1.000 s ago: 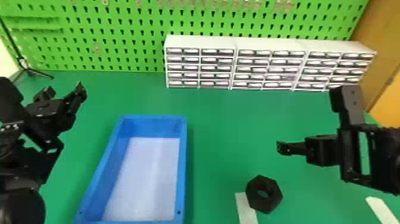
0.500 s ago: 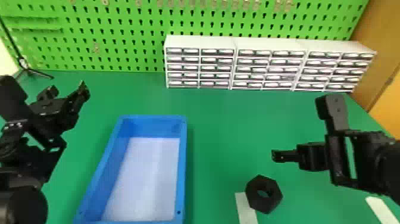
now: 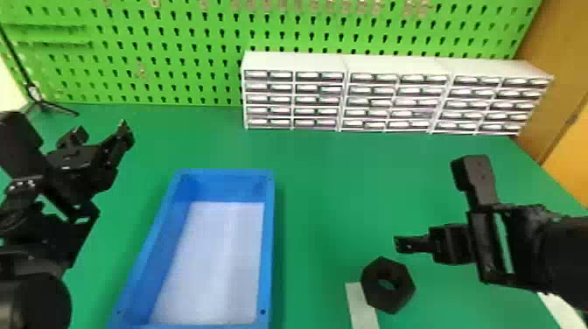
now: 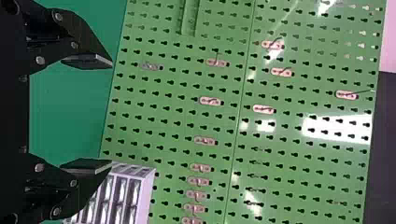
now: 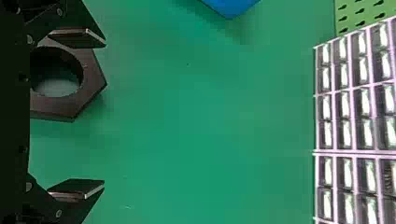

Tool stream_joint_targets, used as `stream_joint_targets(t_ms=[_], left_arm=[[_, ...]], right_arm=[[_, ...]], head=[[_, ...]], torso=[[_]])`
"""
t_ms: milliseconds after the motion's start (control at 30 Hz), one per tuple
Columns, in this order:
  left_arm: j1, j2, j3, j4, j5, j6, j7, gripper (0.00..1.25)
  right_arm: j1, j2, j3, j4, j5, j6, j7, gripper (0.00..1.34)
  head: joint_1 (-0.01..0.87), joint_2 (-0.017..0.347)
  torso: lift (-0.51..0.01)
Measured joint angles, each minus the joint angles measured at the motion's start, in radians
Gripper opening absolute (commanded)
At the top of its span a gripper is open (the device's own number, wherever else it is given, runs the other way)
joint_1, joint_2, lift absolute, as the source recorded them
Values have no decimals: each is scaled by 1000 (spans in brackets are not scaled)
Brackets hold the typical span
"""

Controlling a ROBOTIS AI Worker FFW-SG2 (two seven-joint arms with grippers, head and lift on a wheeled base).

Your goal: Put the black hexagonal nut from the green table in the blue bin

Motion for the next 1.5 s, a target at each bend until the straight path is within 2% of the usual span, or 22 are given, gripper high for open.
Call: stream_joint_targets(t_ms=[667,1500], left_arm=[[-7,0,-15,5,-8,13,0,755],[-9,0,-18,5,-8,16,0,755]], right_arm=[[-17,-7,42,90,-6,0,0,1106],[-5,-18,54,130,-7,0,0,1108]], head=[[692,8],[692,8]], torso=[[-97],[-97]])
